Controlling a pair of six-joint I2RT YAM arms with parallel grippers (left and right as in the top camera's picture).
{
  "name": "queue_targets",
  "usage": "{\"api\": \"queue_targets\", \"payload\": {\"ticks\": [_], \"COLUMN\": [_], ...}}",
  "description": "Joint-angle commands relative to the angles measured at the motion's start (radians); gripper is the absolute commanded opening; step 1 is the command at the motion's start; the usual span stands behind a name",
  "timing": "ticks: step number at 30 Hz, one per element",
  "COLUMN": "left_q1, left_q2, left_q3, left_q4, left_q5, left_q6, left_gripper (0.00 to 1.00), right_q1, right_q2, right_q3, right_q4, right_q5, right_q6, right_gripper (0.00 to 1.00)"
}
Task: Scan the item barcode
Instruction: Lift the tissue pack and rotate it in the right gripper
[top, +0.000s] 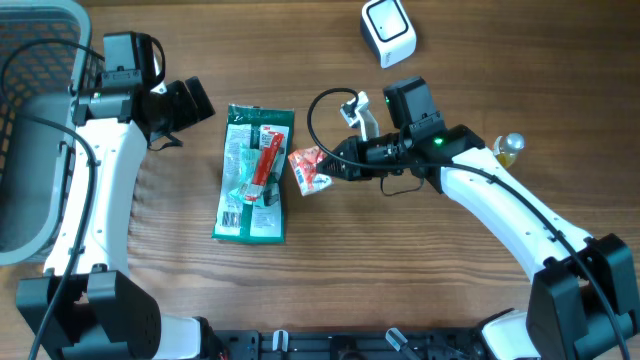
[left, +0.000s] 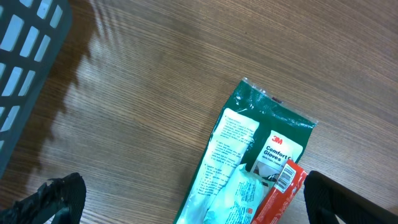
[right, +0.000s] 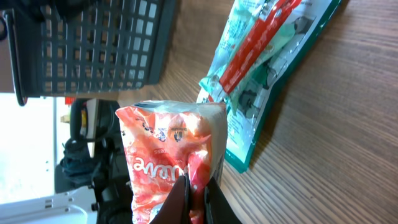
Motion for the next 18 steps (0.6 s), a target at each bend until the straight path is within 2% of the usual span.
{"api": "queue_targets", "payload": {"ticks": [1, 6, 10, 18], "left_q1": [0.003, 0.003, 0.003, 0.003], "left_q2": [-0.009, -0.009, -0.009, -0.009], "left_q3": [0.011, 0.011, 0.011, 0.011], "left_q4": [0.002, 0.002, 0.002, 0.002], "left_q5": [0.008, 0.008, 0.008, 0.008], "left_q6": [0.002, 0.002, 0.002, 0.002], "left_gripper": [1.00, 1.00, 1.00, 1.00], "right_q1": [0.002, 0.002, -0.030, -0.122], "right_q2": [-0.003, -0.004, -0.019, -0.133], "right_q3": [0.002, 0.002, 0.002, 0.002], "right_q4": [-0.032, -0.063, -0.088, -0.232], "right_q5": [-0.052, -0.194, -0.225, -0.421], "right_q6": [-0.074, -0.163, -0.175, -0.371], "right_gripper": [0.04, 0.04, 0.04, 0.04]}}
